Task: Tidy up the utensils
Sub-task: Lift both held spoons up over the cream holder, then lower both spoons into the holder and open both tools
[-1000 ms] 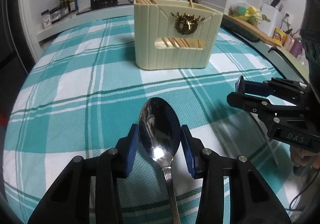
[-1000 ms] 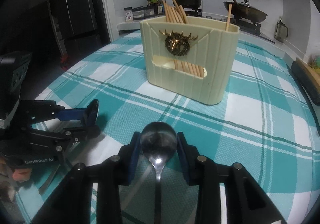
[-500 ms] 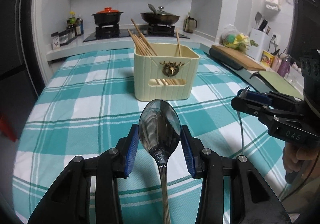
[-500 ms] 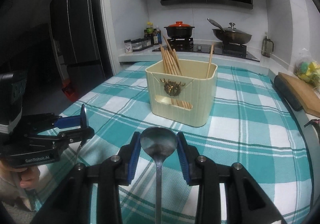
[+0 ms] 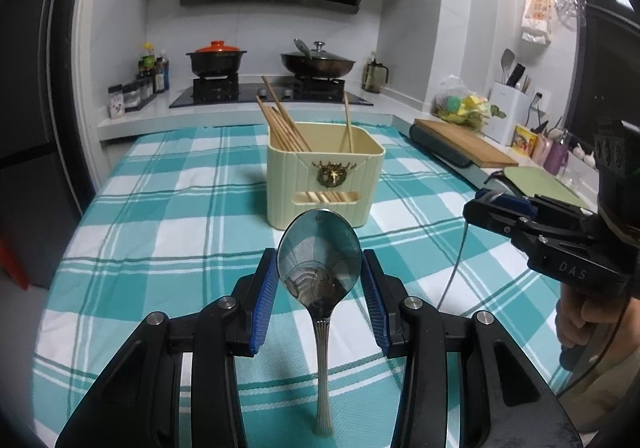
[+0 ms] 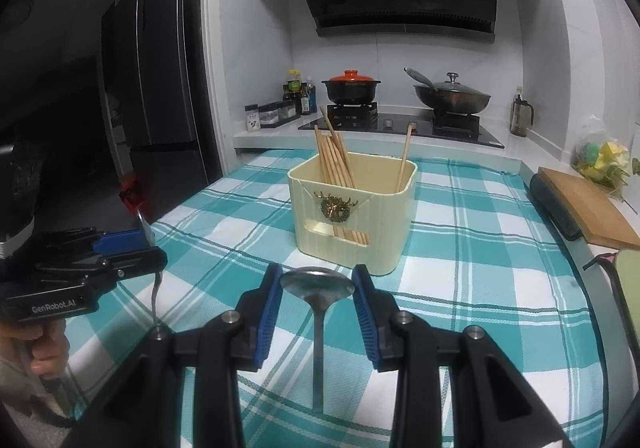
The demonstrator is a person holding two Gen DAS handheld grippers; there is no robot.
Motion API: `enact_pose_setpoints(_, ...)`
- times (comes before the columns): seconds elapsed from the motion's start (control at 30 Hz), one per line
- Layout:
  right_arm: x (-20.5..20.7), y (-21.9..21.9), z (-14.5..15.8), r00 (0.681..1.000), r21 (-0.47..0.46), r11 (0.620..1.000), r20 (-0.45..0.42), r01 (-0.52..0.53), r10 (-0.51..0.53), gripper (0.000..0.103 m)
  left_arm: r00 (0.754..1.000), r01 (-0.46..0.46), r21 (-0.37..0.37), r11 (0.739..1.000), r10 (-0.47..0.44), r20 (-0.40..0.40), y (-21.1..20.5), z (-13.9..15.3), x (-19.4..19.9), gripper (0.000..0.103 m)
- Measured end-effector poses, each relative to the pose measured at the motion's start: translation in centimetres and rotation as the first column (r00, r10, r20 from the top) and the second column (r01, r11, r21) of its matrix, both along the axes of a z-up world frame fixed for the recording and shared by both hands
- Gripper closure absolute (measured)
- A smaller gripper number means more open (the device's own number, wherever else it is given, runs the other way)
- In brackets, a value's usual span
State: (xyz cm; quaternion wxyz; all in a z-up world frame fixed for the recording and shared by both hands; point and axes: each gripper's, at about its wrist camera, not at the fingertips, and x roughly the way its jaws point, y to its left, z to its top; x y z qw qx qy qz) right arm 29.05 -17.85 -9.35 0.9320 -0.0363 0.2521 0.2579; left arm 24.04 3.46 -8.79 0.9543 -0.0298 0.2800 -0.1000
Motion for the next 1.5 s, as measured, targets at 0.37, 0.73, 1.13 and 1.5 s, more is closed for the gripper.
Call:
enact_pose_setpoints(0.37, -0.2, -1.0, 1.8, 0.999, 0.018, 1.0, 0.03, 0.019, -0.02, 0.067, 0.999, 0.007, -0.018, 1.0, -0.006, 0.044, 0.1, 2.1, -0.2, 0.061)
enact_pose_setpoints(0.73, 0.2, -1.3, 4.0, 0.998, 0.023, 1.0, 0.053, 0.018, -0.019, 0.067, 0.997, 0.023, -0.04, 0.999, -0.02, 0.079, 0.8, 4.8, 0.3, 0.061)
enact_pose_setpoints(1.13, 5.2, -1.2, 11.3, 0.993, 0.03, 1.0, 0.117, 0.008, -0.012, 0.067, 0.987, 0.069, -0.109, 0.992, -0.052, 0.149, 2.6, 13.2, 6.6, 0.061)
enact_pose_setpoints(1.5, 15.6, 0.5, 15.6, 0.987, 0.1, 0.994, 0.154, 0.038, -0.054, 0.067, 0.976, 0.055, -0.076, 0.996, -0.038, 0.213, 0.8, 17.6, 17.4, 0.061)
